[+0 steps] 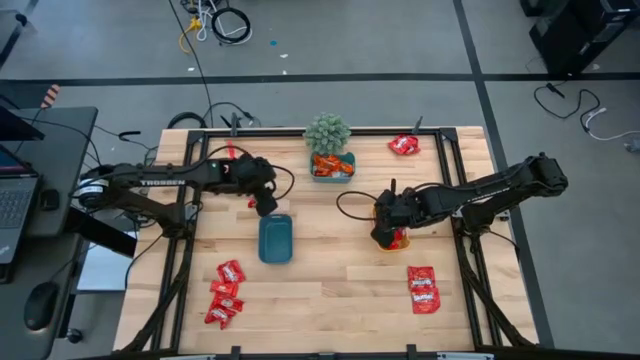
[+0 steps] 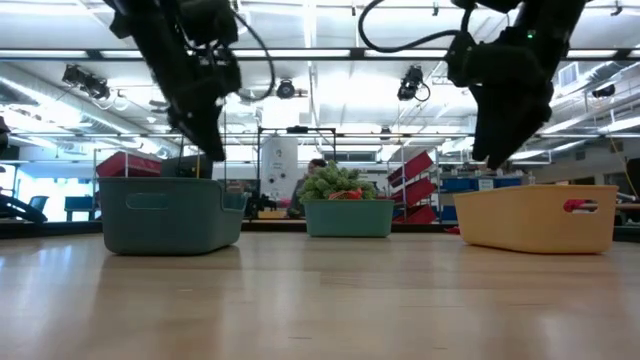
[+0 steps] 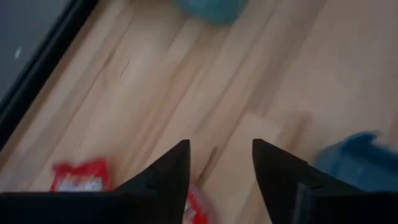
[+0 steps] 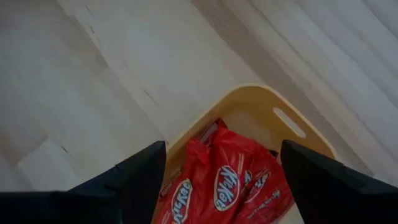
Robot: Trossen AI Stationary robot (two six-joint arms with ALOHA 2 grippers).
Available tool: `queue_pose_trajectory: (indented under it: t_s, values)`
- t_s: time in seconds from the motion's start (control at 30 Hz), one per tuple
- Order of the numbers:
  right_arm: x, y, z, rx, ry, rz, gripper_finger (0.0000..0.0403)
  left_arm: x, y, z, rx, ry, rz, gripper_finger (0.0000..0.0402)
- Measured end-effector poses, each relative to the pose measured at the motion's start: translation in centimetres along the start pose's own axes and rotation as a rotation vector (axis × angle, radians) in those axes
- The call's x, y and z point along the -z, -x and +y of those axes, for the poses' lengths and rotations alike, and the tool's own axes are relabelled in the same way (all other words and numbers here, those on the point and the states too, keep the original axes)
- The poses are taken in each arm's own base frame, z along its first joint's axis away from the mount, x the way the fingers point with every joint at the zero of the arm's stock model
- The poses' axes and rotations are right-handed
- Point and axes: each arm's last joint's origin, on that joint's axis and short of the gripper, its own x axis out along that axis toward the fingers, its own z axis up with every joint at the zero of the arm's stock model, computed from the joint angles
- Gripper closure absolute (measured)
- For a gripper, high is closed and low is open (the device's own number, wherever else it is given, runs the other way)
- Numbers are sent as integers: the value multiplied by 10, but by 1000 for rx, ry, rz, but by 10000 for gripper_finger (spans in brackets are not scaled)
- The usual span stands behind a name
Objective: Sort candy
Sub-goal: Put the red chocolate into the yellow bin
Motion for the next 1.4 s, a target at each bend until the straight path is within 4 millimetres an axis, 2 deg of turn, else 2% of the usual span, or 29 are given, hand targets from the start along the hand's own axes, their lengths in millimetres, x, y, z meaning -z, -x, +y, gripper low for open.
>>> queue_pose_trajectory:
  t_s: [0.33, 0.53, 0.7, 0.87, 1.0, 1.17, 1.27, 1.4]
  values:
    - [-2, 0, 2, -8, 61, -31, 103, 38, -31, 29, -101, 184, 159, 161]
    - [-3, 0, 3, -17, 69, -46, 101, 51, -46, 37, -3, 290, 167, 140]
    - [-5, 0, 4, -32, 71, -61, 106, 60, -52, 42, -13, 334, 185, 135]
    - [-5, 0, 5, -34, 69, -63, 114, 72, -57, 42, -2, 338, 214, 135]
    - [-5, 0, 5, -34, 80, -64, 120, 79, -64, 38, 87, 359, 191, 135]
    - [-6, 0, 6, -43, 101, -75, 125, 87, -68, 38, 88, 371, 185, 140]
    - [-7, 0, 6, -48, 116, -82, 129, 89, -69, 38, 74, 353, 181, 165]
    - [-7, 0, 6, -47, 142, -82, 144, 88, -69, 39, 71, 302, 170, 222]
